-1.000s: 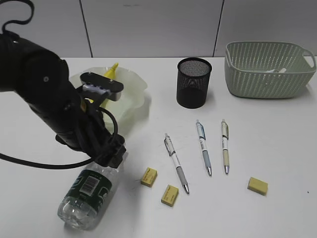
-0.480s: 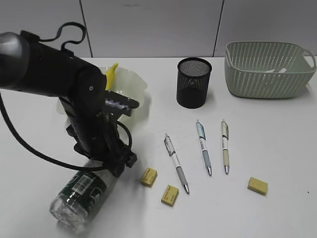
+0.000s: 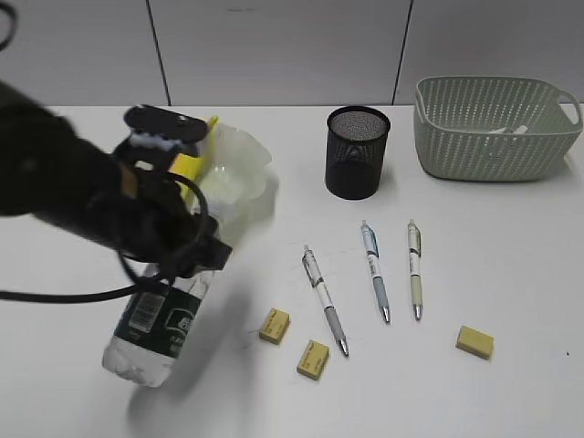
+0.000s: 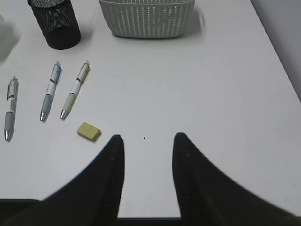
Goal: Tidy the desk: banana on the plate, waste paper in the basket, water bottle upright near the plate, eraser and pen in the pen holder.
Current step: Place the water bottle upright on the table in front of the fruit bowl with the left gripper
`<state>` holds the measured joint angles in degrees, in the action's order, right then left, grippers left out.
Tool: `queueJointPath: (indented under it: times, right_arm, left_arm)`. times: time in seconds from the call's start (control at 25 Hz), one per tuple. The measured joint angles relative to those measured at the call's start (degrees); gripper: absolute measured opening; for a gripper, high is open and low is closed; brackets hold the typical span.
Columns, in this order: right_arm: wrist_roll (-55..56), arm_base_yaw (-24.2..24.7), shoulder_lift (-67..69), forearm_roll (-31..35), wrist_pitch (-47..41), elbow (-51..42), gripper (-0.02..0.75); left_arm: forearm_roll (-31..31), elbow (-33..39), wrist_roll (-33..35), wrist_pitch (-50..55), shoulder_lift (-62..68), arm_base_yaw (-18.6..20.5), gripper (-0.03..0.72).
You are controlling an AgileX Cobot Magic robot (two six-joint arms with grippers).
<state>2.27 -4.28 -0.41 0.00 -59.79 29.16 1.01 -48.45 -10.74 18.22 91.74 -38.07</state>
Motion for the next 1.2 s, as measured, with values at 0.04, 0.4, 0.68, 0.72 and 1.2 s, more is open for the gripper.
queueJointPath:
  times: [0.04, 0.4, 0.68, 0.72, 1.2]
  right_arm:
    - [0.0, 0.0, 0.0, 0.0, 0.0, 0.0, 0.286]
    - [0.0, 0.0, 0.0, 0.0, 0.0, 0.0, 0.286]
    - [0.0, 0.0, 0.0, 0.0, 0.0, 0.0, 0.286]
    - [0.0, 0.0, 0.0, 0.0, 0.0, 0.0, 0.286]
    - [0.0, 0.0, 0.0, 0.0, 0.0, 0.0, 0.286]
  left_arm:
    - [0.1, 4.8, 0.0, -6.7, -3.7, 0.0, 0.393]
    - [0.7, 35.3, 1.3, -73.5, -12.5, 6.9, 0.393]
    - [0.5, 36.1, 5.6, -84.0, -4.0, 8.6, 0.393]
    - [0.5, 35.8, 6.4, -84.3, -2.5, 8.6, 0.393]
    - [6.2, 32.7, 15.9, -84.6, 6.2, 8.6, 0.393]
